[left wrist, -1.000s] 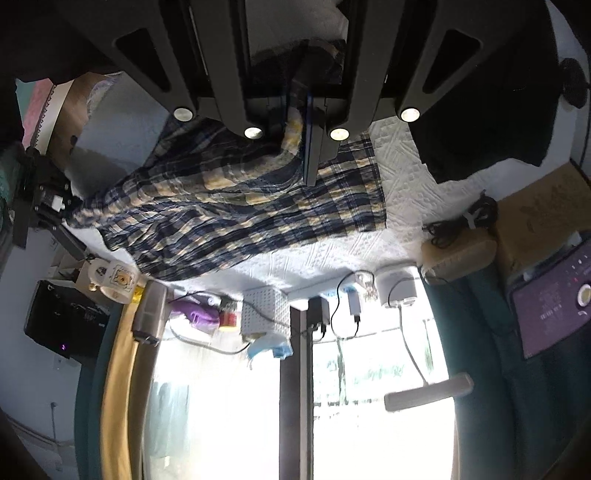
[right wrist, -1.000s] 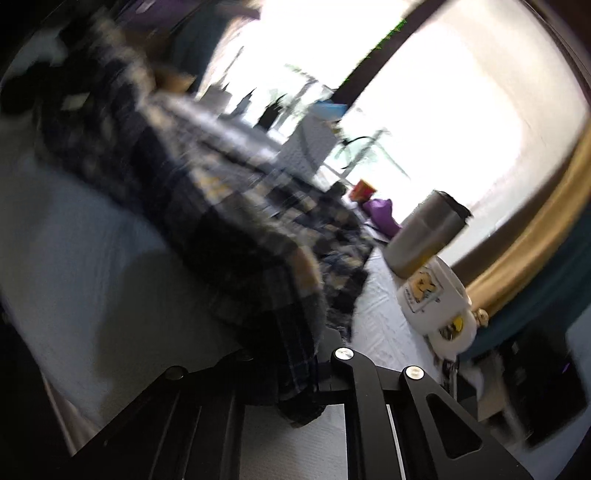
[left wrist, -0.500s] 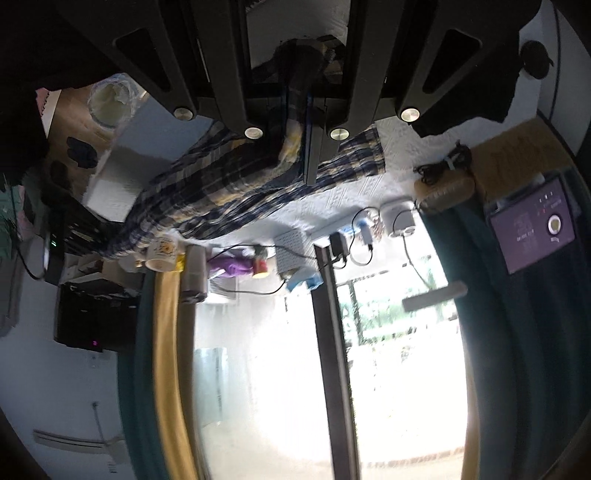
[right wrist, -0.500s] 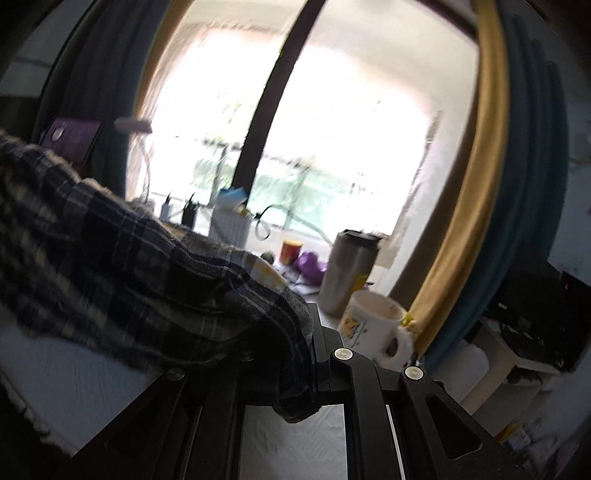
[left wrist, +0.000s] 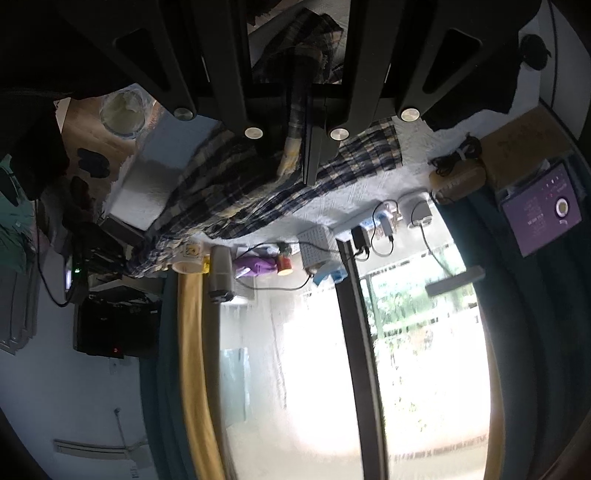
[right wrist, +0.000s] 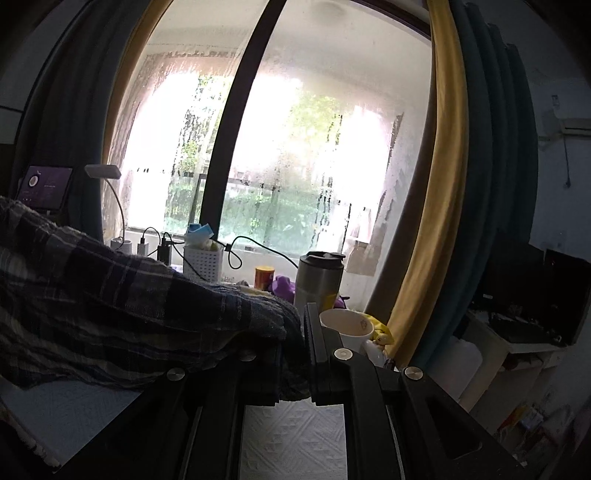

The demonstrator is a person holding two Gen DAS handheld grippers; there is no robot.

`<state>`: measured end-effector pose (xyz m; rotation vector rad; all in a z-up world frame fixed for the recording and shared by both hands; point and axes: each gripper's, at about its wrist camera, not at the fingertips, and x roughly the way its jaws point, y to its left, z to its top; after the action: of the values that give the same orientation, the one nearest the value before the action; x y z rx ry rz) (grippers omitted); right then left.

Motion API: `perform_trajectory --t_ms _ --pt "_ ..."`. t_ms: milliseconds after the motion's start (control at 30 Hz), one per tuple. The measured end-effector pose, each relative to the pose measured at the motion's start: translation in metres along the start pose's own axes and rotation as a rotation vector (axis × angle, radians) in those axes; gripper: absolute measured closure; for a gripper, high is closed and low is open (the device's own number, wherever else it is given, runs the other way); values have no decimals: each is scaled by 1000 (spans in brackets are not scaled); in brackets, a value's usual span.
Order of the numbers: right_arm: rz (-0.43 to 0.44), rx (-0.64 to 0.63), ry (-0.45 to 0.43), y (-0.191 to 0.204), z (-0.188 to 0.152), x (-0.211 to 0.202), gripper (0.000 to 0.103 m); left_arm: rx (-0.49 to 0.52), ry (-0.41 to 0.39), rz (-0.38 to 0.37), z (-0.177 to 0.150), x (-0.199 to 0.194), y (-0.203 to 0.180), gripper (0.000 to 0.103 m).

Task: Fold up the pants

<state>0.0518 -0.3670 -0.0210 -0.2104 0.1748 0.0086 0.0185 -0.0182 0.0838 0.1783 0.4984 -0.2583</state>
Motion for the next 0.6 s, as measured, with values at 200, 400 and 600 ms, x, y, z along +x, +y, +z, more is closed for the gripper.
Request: perform_trajectory --t_ms 200,400,600 --pt "18 -2 48 7 -3 18 93 -35 41 -1 -3 21 15 98" --pt "44 22 67 11 8 40 93 -54 46 20 5 36 33 98" --pt "50 8 79 17 20 65 93 -73 39 25 16 57 53 98"
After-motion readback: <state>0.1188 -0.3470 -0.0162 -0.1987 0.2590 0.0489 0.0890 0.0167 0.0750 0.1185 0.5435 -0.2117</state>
